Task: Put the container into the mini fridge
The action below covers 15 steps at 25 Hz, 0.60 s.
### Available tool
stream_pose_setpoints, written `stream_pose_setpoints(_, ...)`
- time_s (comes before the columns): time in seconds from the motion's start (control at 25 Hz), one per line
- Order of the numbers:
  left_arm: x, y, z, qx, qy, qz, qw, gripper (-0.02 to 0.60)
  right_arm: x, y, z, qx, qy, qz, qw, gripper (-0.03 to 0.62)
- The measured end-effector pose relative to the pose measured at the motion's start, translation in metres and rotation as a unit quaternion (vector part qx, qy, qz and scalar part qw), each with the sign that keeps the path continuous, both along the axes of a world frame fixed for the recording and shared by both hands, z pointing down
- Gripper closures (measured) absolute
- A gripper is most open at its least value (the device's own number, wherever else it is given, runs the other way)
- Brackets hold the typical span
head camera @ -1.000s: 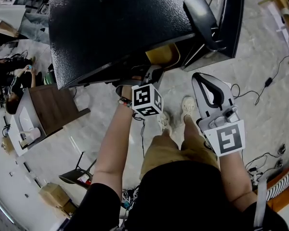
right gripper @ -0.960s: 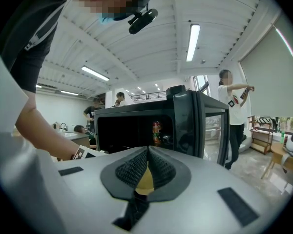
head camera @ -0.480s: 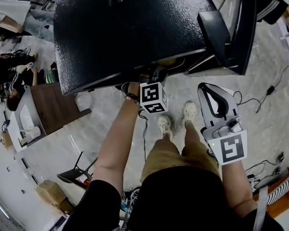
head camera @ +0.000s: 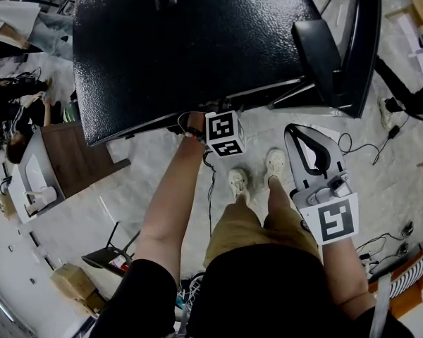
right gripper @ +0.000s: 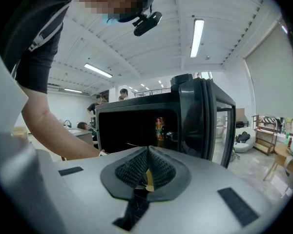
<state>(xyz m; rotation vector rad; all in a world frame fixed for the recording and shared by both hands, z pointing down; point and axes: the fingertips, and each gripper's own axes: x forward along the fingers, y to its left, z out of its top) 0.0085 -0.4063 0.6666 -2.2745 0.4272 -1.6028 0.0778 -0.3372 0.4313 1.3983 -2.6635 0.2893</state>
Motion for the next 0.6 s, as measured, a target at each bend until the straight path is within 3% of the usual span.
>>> stream_pose_setpoints(0.32, 0.004, -0.012, 0.007, 0.004, -0.005, 0.003, 1.0, 0.551, -0.004, 0.005, 0.003, -0.007, 0.0, -0.005, 1.0, 0.559)
stream_pose_setpoints(0.6, 0.004, -0.027, 0.003, 0.031, -0.003, -0.009, 0.9995, 0.551, 0.001, 0.004, 0.004, -0.009, 0.0, 0.0, 1.0, 0.559)
